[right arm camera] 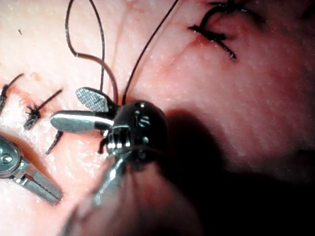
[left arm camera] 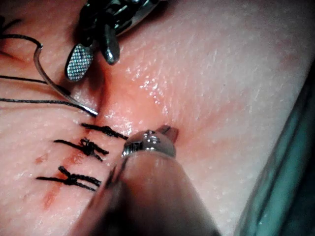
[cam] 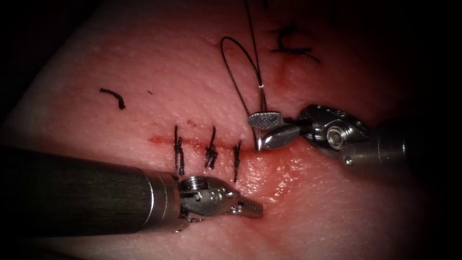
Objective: Wound Closure
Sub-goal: Insert the needle through the bottom of the skin with the right
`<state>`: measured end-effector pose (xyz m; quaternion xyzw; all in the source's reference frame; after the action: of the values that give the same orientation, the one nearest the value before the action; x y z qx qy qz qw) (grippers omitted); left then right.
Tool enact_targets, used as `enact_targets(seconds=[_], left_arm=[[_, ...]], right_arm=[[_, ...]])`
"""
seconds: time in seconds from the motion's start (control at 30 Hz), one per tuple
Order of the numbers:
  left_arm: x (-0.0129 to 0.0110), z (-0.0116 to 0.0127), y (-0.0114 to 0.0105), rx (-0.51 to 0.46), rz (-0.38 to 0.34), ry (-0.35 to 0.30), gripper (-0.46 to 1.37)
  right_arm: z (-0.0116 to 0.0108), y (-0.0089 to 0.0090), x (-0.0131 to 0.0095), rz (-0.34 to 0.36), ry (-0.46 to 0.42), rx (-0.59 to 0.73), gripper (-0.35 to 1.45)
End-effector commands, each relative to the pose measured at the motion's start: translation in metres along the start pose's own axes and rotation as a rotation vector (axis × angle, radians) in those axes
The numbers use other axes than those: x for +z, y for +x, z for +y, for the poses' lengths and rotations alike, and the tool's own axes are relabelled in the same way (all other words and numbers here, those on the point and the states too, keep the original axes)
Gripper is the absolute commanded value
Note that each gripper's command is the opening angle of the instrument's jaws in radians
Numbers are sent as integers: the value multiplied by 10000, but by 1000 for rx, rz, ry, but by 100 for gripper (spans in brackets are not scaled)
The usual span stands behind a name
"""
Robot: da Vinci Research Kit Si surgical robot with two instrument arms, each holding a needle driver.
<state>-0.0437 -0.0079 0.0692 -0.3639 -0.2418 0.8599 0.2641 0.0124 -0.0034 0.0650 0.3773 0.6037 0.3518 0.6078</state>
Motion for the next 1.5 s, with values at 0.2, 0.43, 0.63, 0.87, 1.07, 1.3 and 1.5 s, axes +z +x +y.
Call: enact_targets(seconds=[0.2,0.43,0.63,0.87,1.07,1.3,1.5], left_arm=[[0,0,0,0,0,-4,-35],[3,0,2,-2,0,-7,-35],[0,0,-1,0,0,-9,-35],[-3,0,-4,3,-1,-12,-35],[-2,0,-3,2,2,-11,-35],[-1,0,-4,3,2,-10,-35],[-1,1,-4,3,2,-10,-35]], right_arm=[[10,7,-23,-43,-78,-51,99],[31,23,-17,-39,-170,-133,88],[38,28,1,-83,-214,-234,75],[33,20,14,-136,-222,-321,75],[32,19,17,-161,-250,-397,75],[35,16,26,-176,-286,-430,72],[37,12,31,-204,-307,-441,58]])
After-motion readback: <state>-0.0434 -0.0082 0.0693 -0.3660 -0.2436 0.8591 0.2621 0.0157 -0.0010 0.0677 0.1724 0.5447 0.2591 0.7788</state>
